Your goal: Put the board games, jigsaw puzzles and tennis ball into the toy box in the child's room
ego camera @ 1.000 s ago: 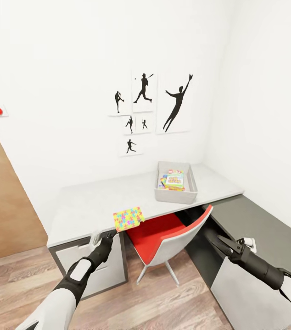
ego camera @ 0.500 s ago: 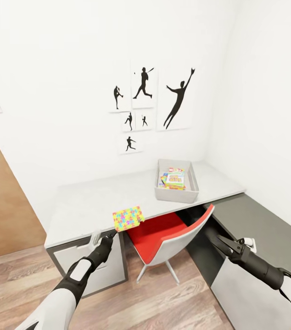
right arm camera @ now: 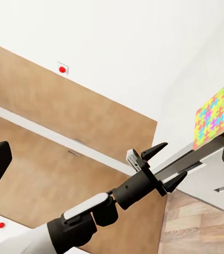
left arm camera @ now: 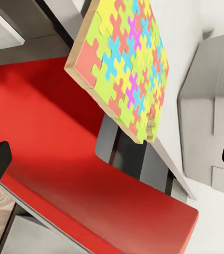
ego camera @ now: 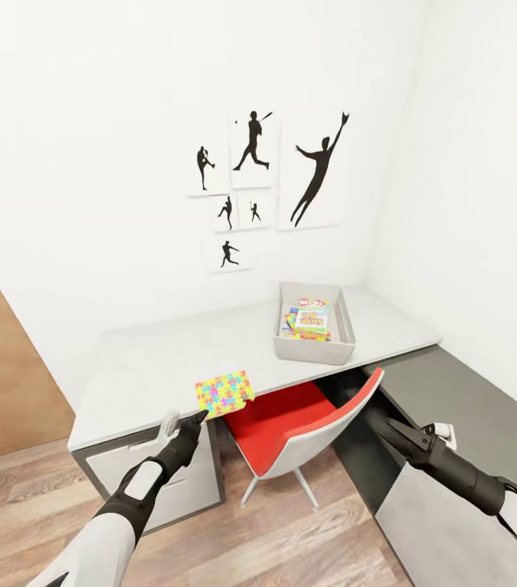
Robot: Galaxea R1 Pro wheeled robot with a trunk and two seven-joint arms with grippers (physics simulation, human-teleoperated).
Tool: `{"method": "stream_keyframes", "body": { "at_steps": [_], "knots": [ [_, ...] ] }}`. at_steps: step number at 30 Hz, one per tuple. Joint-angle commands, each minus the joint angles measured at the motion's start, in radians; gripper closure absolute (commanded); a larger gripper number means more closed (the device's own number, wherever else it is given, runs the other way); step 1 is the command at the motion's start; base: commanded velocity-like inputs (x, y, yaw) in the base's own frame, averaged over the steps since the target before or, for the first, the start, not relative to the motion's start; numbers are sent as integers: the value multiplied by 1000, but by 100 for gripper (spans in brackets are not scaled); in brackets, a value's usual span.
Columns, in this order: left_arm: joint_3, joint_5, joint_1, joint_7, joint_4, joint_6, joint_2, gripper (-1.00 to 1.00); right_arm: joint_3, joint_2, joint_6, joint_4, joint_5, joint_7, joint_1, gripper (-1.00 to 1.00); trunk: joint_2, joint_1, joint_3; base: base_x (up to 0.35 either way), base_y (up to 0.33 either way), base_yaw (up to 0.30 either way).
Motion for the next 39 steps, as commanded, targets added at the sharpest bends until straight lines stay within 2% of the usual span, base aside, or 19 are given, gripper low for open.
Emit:
{"method": "stream_keyframes", "body": {
  "at_steps": [1,13,18,22,25,33,39],
  "knots": [
    [7,7,-1,-2,-1,10,-1,-100,3,-1,7,0,-9,0,-1,-100,-2,1,-2,21,-8,0],
    [6,7,-1,-2,-4,9,-1,-100,3,-6,8,-1,-11,12,-1,-100,-2,1,-3,6,-2,0],
    [6,7,-1,-3,-5,9,-1,-100,3,-26,10,-22,-12,70,3,-100,-2,1,-3,0,0,0],
    [6,7,-1,-3,-5,9,-1,-100,3,-56,15,-79,-12,146,28,-100,-2,1,-3,0,0,0],
    [6,7,-1,-8,-6,9,-1,-100,1,-79,24,-164,-11,202,68,-100,-2,1,-3,0,0,0],
    [6,7,-1,-53,-6,10,-1,-100,-52,-91,40,-297,-11,237,129,-100,-2,1,-3,0,0,0],
    [5,7,-1,-66,-6,10,-1,-100,-70,-94,52,-312,-11,242,143,-100,-2,1,-3,0,0,0]
  ]
}}
